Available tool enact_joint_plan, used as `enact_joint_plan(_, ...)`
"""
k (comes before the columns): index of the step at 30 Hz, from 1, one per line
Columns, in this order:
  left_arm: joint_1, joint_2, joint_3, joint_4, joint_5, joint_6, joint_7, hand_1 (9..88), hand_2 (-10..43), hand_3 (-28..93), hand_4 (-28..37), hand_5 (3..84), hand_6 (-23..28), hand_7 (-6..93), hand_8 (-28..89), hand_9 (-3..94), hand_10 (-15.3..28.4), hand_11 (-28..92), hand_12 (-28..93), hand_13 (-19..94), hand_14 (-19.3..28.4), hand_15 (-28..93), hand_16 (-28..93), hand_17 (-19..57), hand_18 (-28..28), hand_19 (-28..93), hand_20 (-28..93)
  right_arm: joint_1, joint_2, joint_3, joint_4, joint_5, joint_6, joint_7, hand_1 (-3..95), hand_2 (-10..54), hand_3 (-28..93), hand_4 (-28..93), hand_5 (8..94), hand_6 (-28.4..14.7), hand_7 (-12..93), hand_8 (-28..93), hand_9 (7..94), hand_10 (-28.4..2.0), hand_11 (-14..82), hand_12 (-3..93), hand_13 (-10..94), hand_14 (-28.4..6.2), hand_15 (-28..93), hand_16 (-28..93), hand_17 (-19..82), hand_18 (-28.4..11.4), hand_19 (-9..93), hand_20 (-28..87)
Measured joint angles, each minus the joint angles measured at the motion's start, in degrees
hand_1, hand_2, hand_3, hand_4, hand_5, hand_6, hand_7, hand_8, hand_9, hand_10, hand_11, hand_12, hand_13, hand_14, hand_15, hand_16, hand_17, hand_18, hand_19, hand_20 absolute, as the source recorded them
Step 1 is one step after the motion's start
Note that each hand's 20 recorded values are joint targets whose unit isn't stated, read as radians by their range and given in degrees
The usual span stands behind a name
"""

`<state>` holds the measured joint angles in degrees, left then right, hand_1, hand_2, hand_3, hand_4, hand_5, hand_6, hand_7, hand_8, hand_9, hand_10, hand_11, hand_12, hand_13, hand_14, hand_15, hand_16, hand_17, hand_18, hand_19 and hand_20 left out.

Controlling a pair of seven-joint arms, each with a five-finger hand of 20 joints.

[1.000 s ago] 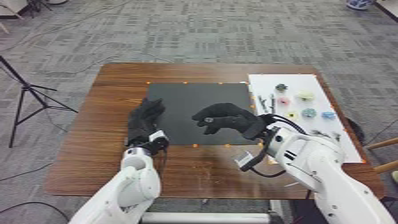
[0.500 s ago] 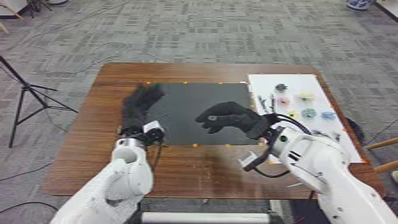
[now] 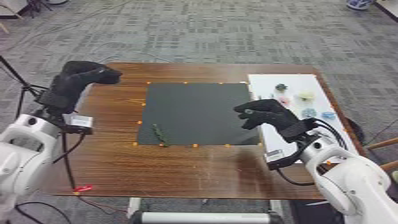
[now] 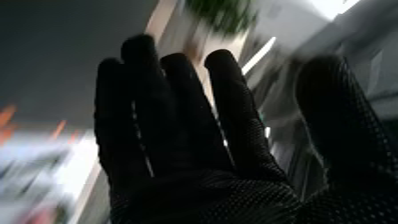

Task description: Arrange flowers

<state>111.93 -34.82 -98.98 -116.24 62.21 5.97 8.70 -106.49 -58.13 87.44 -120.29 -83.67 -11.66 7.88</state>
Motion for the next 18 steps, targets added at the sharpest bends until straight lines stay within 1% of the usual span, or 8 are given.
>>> enact_joint_plan(3, 7.45, 2.5, -6.82, -1.55, 1.48, 0.15, 0.06, 26.6, 1.9, 70, -23.6, 58.5, 2.0, 24.0, -9, 57.1, 14.3, 25, 15, 49, 17.8, 24, 1, 7.1, 15.4, 27, 25, -1.92, 0.91, -0.64, 0.22, -3.61, 10.18, 2.01, 32.5, 0.2, 63, -12, 53.4, -4.6, 15, -6, 58.1, -17.5, 10.9, 17.4, 61, -16.2, 32, 25, 32, -19.6, 61, 42)
enact_joint_plan(4, 9.24, 2.58, -8.37, -2.03, 1.4, 0.39, 0.14, 26.6, 1.8, 70, -23.5, 58.5, 2.1, 23.8, -9, 57.1, 14.4, 25, 15, 49, 17.9, 24, 1, 7.1, 15.4, 27, 25, -2.23, 1.27, -1.05, 0.66, -5.61, 13.62, 2.35, 33.5, -1.1, 63, -12, 53.3, -4.7, 15, -6, 58.1, -17.4, 11.0, 17.5, 61, -16.1, 33, 25, 32, -19.5, 62, 42)
enact_joint_plan(6, 11.57, 2.18, -9.86, -2.74, 0.73, 1.02, 0.48, 26.7, 1.6, 70, -23.2, 58.6, 2.1, 23.6, -8, 57.2, 14.4, 25, 15, 49, 17.9, 24, 1, 7.2, 15.5, 27, 25, -2.43, 1.89, -1.48, 2.17, -10.1, 19.33, 2.46, 34.6, -4.3, 65, -12, 52.9, -4.5, 15, -6, 58.0, -17.2, 11.2, 17.7, 61, -16.0, 33, 25, 32, -19.7, 63, 42)
enact_joint_plan(8, 12.89, 0.53, -10.2, -3.14, 0.11, 1.21, 0.84, 26.7, 0.9, 70, -22.6, 58.7, 2.0, 23.5, -8, 57.2, 14.4, 25, 15, 49, 18.0, 24, 1, 7.2, 15.5, 27, 24, -2.52, 2.55, -1.3, 4.17, -15.26, 23.67, 2.32, 34.8, -5.9, 65, -12, 52.8, -4.4, 16, -6, 57.8, -17.1, 11.3, 17.9, 61, -15.8, 34, 25, 31, -19.6, 63, 42)
enact_joint_plan(10, 14.06, -2.45, -10.91, -3.45, 0.38, 0.91, 0.86, 26.8, 0.4, 70, -22.2, 58.7, 2.0, 23.4, -8, 57.2, 14.4, 25, 15, 49, 18.0, 24, 1, 7.2, 15.4, 26, 24, -2.98, 3.3, -0.32, 6.03, -20.94, 26.53, 2.2, 34.9, -7.8, 66, -12, 52.6, -4.3, 16, -6, 57.6, -17.0, 11.3, 18.0, 61, -15.6, 34, 25, 31, -19.7, 64, 43)
enact_joint_plan(14, 18.18, -8.76, -14.9, -4.32, 3.65, 0.38, 0.5, 26.8, 0.2, 70, -21.9, 58.8, 2.0, 23.3, -8, 57.3, 14.5, 24, 15, 49, 18.1, 24, 1, 7.1, 15.4, 26, 24, -5.85, 4.83, 4.38, 7.18, -31.32, 28.12, 2.88, 33.4, -9.5, 69, -14, 52.5, -4.3, 16, -6, 57.7, -17.3, 12.1, 18.9, 62, -15.6, 39, 26, 32, -20.7, 68, 46)
enact_joint_plan(16, 20.92, -10.42, -16.84, -4.77, 3.88, 0.34, 0.15, 26.8, 0.1, 70, -21.9, 58.8, 2.0, 23.3, -8, 57.3, 14.5, 24, 15, 49, 18.1, 24, 1, 7.1, 15.4, 26, 24, -7.85, 5.47, 7.1, 6.9, -34.95, 27.96, 4.26, 33.2, -9.5, 68, -14, 52.3, -4.3, 16, -5, 57.7, -17.4, 13.5, 19.9, 63, -15.6, 43, 27, 33, -21.4, 71, 48)
enact_joint_plan(18, 23.1, -11.08, -17.59, -4.97, 3.87, 0.16, -0.29, 26.7, 0.0, 70, -21.8, 58.8, 2.0, 23.2, -8, 57.3, 14.5, 24, 15, 49, 18.1, 24, 1, 7.0, 15.4, 26, 24, -9.99, 5.83, 9.56, 6.27, -37.72, 27.73, 6.55, 32.8, -9.5, 68, -15, 52.5, -4.4, 17, -5, 57.4, -17.8, 15.3, 21.6, 64, -15.6, 46, 27, 34, -21.7, 74, 49)
